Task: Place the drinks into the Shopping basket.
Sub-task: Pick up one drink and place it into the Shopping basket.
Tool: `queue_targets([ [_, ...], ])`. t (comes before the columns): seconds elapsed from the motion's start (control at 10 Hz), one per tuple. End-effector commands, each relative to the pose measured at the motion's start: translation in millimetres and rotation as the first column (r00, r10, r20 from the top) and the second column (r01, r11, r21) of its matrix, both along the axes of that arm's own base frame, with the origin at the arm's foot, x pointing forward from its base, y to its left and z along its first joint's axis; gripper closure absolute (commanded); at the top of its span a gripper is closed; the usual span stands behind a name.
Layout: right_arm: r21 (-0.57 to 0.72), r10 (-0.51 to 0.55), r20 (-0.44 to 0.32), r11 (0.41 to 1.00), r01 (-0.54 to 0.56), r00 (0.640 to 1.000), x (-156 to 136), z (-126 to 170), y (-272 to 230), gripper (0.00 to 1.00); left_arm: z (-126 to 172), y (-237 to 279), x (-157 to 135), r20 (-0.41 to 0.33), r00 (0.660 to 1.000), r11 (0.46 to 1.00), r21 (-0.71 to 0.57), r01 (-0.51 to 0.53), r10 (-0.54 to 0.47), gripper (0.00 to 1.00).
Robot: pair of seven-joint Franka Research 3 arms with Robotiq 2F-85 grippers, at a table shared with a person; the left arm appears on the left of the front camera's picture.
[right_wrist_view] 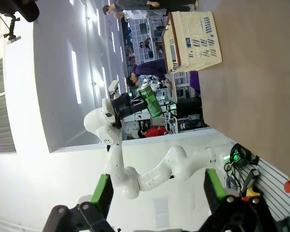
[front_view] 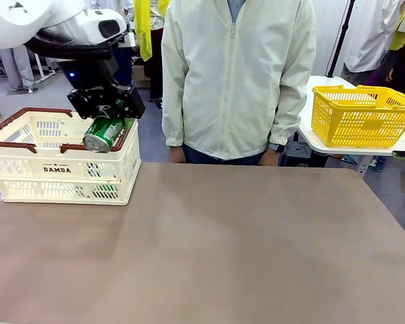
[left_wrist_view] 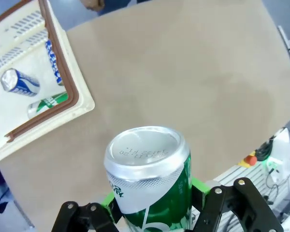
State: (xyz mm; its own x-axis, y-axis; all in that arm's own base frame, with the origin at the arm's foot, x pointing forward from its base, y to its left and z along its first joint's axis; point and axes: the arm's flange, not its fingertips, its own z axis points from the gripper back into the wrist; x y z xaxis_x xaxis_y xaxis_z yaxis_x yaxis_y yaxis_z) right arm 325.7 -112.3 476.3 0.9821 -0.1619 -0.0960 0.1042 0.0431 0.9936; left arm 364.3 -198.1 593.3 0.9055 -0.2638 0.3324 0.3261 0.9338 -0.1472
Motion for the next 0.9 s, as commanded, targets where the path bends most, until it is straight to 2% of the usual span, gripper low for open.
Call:
queue_targets([
  [0.0, 0.005, -0.011, -0.014, 1.000, 0.011, 1.000, 1.2, 4.7, 0.1, 0.00, -2.5, -27.5, 22.1, 0.007, 0.999, 0.999, -0.018, 0.037, -0.037, 1.00],
  [0.1, 0.005, -0.011, -0.014, 1.000, 0.011, 1.000, 1.2, 4.7, 0.1, 0.00, -2.5, -27.5, 22.1, 0.007, 0.999, 0.999, -0.018, 0.037, -0.037, 1.00],
  [0.2, 0.005, -0.011, -0.014, 1.000, 0.011, 1.000, 1.2, 4.7, 0.1, 0.00, -4.2, -8.8, 5.0, -0.002, 1.000, 1.000, 0.003, 0.011, -0.011, 1.00],
  [0.3, 0.005, -0.011, -0.014, 1.000, 0.011, 1.000, 1.2, 4.7, 0.1, 0.00, 22.1, 30.0, 50.1, -0.093, 0.994, 0.997, -0.062, 0.054, -0.060, 1.00],
  [0.4, 0.005, -0.011, -0.014, 1.000, 0.011, 1.000, 1.2, 4.7, 0.1, 0.00, 36.8, 75.9, 100.8, -0.147, 0.989, 0.993, -0.118, 0.013, -0.030, 1.00],
  [0.5, 0.005, -0.011, -0.014, 1.000, 0.011, 1.000, 1.2, 4.7, 0.1, 0.00, 37.0, 118.4, 137.3, -0.204, 0.963, 0.980, -0.134, 0.150, -0.175, 1.00],
  [0.6, 0.005, -0.011, -0.014, 1.000, 0.011, 1.000, 1.2, 4.7, 0.1, 0.00, 29.8, 165.8, 164.0, -0.207, 0.973, 0.993, -0.084, 0.086, -0.102, 1.00],
  [0.8, 0.005, -0.011, -0.014, 1.000, 0.011, 1.000, 1.2, 4.7, 0.1, 0.00, 7.4, 231.2, 193.4, -0.178, 0.984, 0.999, 0.018, 0.028, -0.024, 1.00],
])
